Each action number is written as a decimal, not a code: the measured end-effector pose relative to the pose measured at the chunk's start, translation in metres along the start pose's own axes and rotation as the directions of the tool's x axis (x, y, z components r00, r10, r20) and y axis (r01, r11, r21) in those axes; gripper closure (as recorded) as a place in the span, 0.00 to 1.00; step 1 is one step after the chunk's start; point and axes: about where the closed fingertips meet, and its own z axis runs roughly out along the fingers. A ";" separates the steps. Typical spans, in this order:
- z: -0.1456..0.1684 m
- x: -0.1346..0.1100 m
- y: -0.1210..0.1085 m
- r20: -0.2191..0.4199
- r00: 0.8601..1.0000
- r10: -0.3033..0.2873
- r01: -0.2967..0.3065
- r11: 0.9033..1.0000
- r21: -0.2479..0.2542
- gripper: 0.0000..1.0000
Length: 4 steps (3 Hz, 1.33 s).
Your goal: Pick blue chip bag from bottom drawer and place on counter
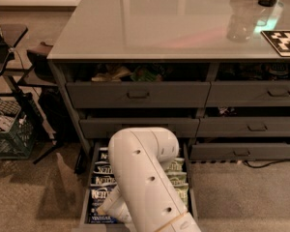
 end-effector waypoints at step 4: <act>-0.003 0.002 0.038 -0.006 0.999 -0.042 0.041 0.991 -0.124 0.47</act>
Offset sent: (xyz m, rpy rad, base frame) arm -0.0163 0.0211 -0.0080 0.0554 0.0734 0.0767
